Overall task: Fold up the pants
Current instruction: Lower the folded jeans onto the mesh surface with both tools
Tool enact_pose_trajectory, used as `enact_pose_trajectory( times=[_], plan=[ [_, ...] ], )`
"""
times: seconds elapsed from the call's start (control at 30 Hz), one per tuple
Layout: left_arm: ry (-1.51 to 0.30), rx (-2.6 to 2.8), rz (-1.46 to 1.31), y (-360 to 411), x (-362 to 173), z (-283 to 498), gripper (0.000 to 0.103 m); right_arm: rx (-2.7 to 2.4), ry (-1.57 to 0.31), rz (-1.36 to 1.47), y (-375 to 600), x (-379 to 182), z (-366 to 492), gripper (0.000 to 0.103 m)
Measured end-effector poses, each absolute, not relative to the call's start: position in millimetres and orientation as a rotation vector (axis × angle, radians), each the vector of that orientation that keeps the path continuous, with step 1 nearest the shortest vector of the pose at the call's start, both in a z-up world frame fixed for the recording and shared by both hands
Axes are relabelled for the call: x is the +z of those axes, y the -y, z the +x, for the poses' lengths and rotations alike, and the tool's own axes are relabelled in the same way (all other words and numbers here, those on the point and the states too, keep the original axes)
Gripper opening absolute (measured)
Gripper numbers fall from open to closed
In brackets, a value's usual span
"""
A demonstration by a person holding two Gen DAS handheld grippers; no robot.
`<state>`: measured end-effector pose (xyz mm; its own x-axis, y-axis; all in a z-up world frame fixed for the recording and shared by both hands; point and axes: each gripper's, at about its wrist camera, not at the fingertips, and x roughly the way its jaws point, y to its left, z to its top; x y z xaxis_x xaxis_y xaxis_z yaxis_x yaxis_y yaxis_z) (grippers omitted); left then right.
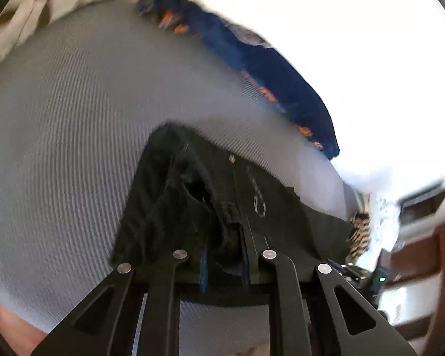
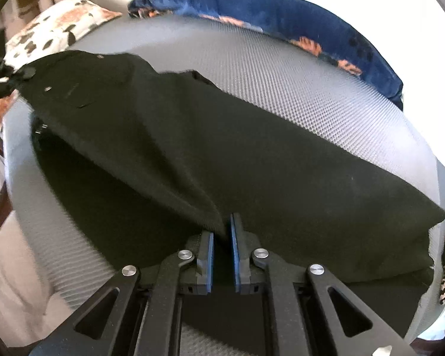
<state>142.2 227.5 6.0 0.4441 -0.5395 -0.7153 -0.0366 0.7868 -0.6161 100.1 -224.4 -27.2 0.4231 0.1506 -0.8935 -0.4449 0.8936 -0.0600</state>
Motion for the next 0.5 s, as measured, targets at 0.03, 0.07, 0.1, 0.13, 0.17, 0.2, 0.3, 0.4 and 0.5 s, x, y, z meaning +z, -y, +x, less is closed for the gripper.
enact_pose_trajectory(
  times=[0.03, 0.07, 0.1, 0.13, 0.17, 0.2, 0.3, 0.4, 0.5],
  plan=[
    [-1.082, -0.339, -0.569, -229.0, 5.9, 146.4, 0.018, 0.393, -1.073, -0.296, 225.1, -24.0, 92.5, 0.01],
    [-1.097, -0.338, -0.551, -233.7, 0.8, 149.3, 0.018, 0.405, -1.077, -0.29, 225.1, -24.0, 85.8, 0.01],
    [-1.134, -0.329, -0.517, -231.7, -6.0, 148.8, 0.017, 0.414, -1.084, -0.286, 224.5, -26.1, 80.1, 0.009],
    [-1.175, -0.319, -0.471, -228.9, -15.5, 146.8, 0.018, 0.417, -1.09, -0.29, 223.4, -29.8, 75.1, 0.009],
    [-1.215, -0.312, -0.436, -227.6, -26.3, 143.6, 0.018, 0.418, -1.098, -0.304, 221.2, -36.3, 69.9, 0.009],
    [-1.251, -0.306, -0.423, -234.7, -38.1, 134.8, 0.018, 0.416, -1.118, -0.316, 218.9, -46.4, 65.8, 0.009],
    [-1.285, -0.305, -0.441, -239.8, -52.9, 124.2, 0.018, 0.404, -1.167, -0.31, 219.6, -68.2, 63.0, 0.009],
    [-1.267, -0.321, -0.474, -243.0, -48.8, 116.1, 0.018, 0.408, -1.175, -0.28, 222.3, -66.9, 63.4, 0.009],
    [-1.259, -0.306, -0.422, -240.0, -53.2, 113.1, 0.019, 0.419, -1.179, -0.284, 221.4, -64.8, 62.9, 0.01]
  ],
)
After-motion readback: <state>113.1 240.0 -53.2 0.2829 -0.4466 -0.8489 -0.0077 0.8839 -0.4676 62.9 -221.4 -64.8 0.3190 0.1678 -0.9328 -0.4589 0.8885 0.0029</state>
